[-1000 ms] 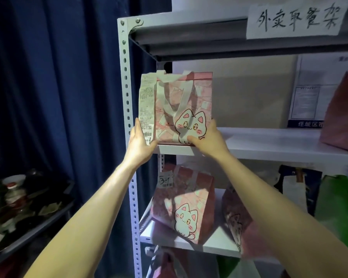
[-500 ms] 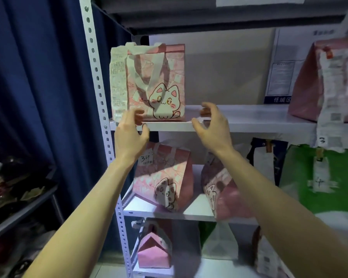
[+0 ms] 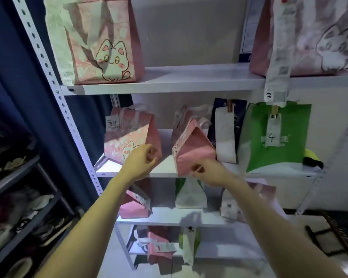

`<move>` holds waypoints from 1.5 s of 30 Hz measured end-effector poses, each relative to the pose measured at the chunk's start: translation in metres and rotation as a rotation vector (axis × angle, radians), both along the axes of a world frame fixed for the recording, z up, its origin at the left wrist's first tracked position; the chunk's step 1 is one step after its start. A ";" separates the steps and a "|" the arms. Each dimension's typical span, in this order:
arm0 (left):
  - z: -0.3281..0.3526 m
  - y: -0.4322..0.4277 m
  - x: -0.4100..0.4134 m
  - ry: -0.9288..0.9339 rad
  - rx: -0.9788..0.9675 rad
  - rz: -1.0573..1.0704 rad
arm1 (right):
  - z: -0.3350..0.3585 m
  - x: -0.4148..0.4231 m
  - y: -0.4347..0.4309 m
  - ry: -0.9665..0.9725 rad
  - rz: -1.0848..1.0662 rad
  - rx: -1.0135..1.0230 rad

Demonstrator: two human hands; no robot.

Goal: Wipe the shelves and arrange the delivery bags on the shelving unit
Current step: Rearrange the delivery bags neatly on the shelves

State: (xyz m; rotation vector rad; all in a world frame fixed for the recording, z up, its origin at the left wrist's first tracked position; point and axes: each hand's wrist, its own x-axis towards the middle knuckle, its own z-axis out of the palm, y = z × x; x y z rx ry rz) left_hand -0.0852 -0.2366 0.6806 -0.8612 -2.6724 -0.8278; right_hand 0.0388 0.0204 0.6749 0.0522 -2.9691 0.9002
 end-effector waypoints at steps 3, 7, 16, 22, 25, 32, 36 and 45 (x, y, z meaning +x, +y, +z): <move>-0.025 0.006 0.013 -0.063 -0.051 -0.020 | -0.033 0.011 0.008 -0.062 -0.066 0.052; -0.033 0.003 0.017 -0.067 -0.092 -0.019 | -0.043 0.007 0.005 -0.051 -0.094 0.047; -0.032 -0.044 -0.016 -0.076 -0.068 0.002 | -0.017 -0.038 -0.047 0.148 -0.364 -0.150; -0.034 -0.064 -0.053 -0.093 -0.060 -0.054 | -0.005 -0.085 -0.064 0.287 -0.695 -0.025; -0.034 -0.067 -0.066 -0.101 -0.053 -0.090 | -0.007 -0.100 -0.057 0.290 -0.701 0.024; -0.029 -0.057 -0.084 -0.075 -0.050 -0.166 | -0.007 -0.070 -0.055 0.313 -0.726 -0.034; -0.027 -0.040 -0.084 -0.055 -0.007 -0.208 | -0.015 -0.054 -0.047 0.332 -0.749 -0.033; -0.045 -0.024 -0.068 -0.086 -0.043 -0.291 | -0.018 -0.023 -0.037 0.323 -0.767 -0.094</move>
